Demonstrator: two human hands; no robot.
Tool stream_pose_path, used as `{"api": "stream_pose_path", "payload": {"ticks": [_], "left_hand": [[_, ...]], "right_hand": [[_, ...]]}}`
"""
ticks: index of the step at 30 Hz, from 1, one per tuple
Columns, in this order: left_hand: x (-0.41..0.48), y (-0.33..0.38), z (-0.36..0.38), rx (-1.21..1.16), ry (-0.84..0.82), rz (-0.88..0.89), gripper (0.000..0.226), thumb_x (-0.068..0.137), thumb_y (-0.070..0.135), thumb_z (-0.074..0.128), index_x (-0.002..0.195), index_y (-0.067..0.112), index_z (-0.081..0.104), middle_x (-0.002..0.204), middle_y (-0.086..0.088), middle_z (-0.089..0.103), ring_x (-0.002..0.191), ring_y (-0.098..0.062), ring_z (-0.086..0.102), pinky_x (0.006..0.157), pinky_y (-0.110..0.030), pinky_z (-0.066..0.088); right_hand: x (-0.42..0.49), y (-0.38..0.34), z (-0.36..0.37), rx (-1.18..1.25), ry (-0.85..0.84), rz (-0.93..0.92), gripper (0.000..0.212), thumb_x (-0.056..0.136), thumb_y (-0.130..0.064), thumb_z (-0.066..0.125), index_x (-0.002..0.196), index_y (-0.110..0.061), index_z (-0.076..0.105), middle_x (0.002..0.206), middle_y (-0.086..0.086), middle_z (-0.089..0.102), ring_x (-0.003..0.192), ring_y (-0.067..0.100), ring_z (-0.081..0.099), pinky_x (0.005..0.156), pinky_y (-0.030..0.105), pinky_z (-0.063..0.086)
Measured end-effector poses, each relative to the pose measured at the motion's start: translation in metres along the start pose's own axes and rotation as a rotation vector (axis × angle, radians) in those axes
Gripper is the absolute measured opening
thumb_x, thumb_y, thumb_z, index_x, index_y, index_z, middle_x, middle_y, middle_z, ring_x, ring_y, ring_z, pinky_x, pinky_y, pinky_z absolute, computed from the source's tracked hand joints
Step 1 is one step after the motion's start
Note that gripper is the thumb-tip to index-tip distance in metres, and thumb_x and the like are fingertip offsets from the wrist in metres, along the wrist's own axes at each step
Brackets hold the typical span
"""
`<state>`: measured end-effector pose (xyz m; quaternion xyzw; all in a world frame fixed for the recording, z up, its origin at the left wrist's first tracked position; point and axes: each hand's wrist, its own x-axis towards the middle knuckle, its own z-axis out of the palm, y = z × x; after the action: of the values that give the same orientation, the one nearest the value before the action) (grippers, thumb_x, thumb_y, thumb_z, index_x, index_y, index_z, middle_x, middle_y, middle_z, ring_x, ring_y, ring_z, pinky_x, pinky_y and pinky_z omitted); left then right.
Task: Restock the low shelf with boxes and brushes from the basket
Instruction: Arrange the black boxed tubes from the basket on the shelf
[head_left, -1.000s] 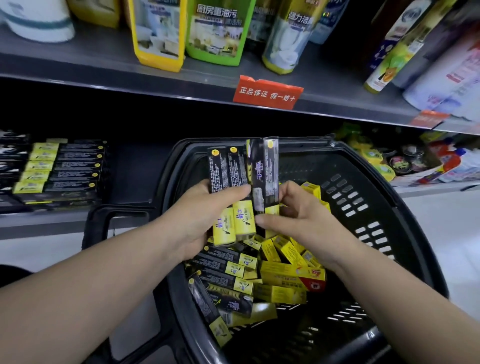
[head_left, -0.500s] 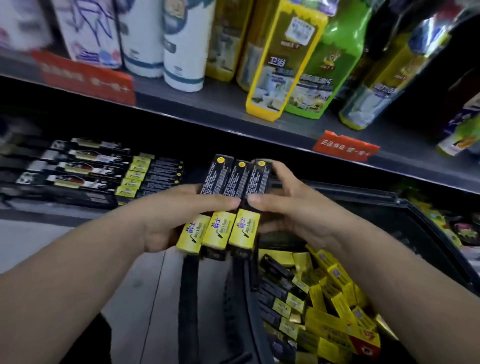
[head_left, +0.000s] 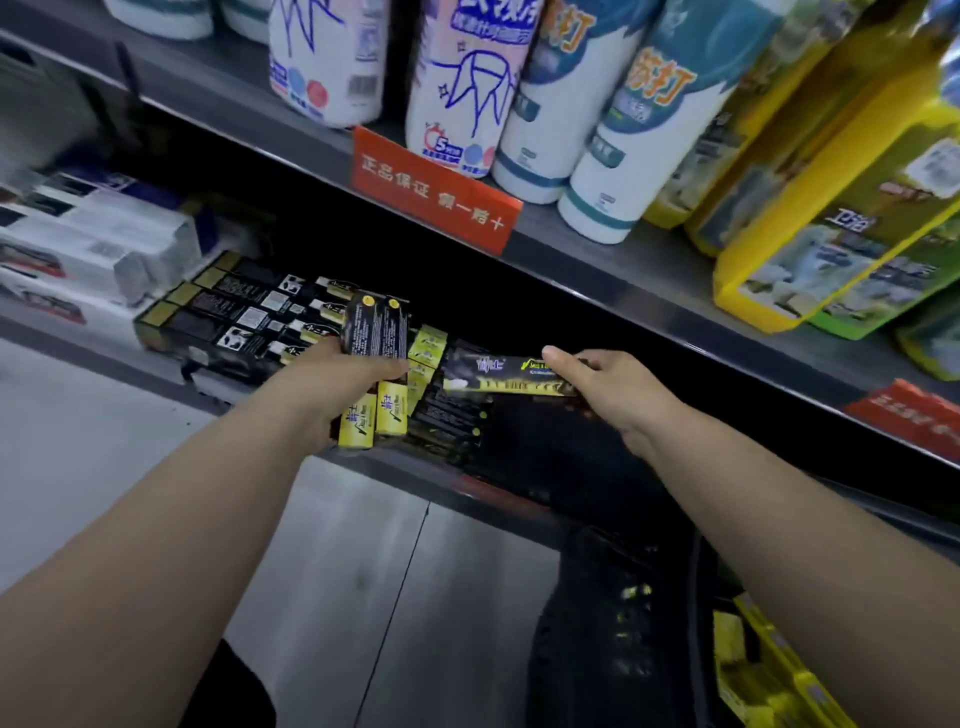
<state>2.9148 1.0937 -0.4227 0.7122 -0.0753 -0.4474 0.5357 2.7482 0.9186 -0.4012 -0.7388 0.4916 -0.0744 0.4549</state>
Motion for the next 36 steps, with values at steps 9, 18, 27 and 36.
{"api": "stream_pose_path", "payload": {"ticks": [9, 18, 27, 36], "left_hand": [[0.043, -0.013, 0.001, -0.105, 0.066, -0.057, 0.058, 0.081, 0.021, 0.072, 0.129, 0.008, 0.042, 0.1, -0.003, 0.056, 0.091, -0.021, 0.051, 0.084, -0.036, 0.04], [0.069, -0.022, 0.023, -0.135, 0.071, -0.142, 0.024, 0.077, 0.014, 0.073, 0.092, 0.005, 0.056, 0.096, -0.013, 0.065, 0.092, -0.033, 0.062, 0.082, -0.044, 0.053], [0.078, -0.028, 0.029, -0.136, 0.038, -0.129, 0.024, 0.073, 0.012, 0.078, 0.091, 0.006, 0.062, 0.089, -0.011, 0.068, 0.08, -0.027, 0.065, 0.067, -0.033, 0.054], [0.076, -0.022, 0.032, -0.278, -0.047, -0.219, 0.025, 0.081, 0.035, 0.07, 0.087, 0.012, 0.062, 0.078, -0.006, 0.071, 0.065, -0.025, 0.066, 0.068, -0.042, 0.057]], "right_hand": [[0.121, 0.017, 0.039, -0.226, 0.07, -0.076, 0.038, 0.094, -0.026, 0.054, 0.13, -0.014, 0.049, 0.123, 0.013, 0.057, 0.096, 0.02, 0.052, 0.069, 0.022, 0.036], [0.163, 0.039, 0.078, -0.532, -0.164, -0.084, 0.035, 0.097, -0.022, 0.048, 0.132, -0.018, 0.048, 0.13, 0.008, 0.053, 0.112, 0.024, 0.052, 0.082, 0.022, 0.034], [0.128, -0.002, 0.076, -0.719, -0.27, -0.452, 0.084, 0.087, -0.022, 0.065, 0.149, -0.032, 0.009, 0.157, 0.003, 0.006, 0.143, 0.026, 0.013, 0.113, 0.035, 0.02], [0.108, -0.014, 0.048, -0.74, -0.408, -0.668, 0.038, 0.071, -0.019, 0.08, 0.097, -0.011, 0.052, 0.091, 0.001, 0.056, 0.081, 0.019, 0.051, 0.066, 0.032, 0.039]]}}
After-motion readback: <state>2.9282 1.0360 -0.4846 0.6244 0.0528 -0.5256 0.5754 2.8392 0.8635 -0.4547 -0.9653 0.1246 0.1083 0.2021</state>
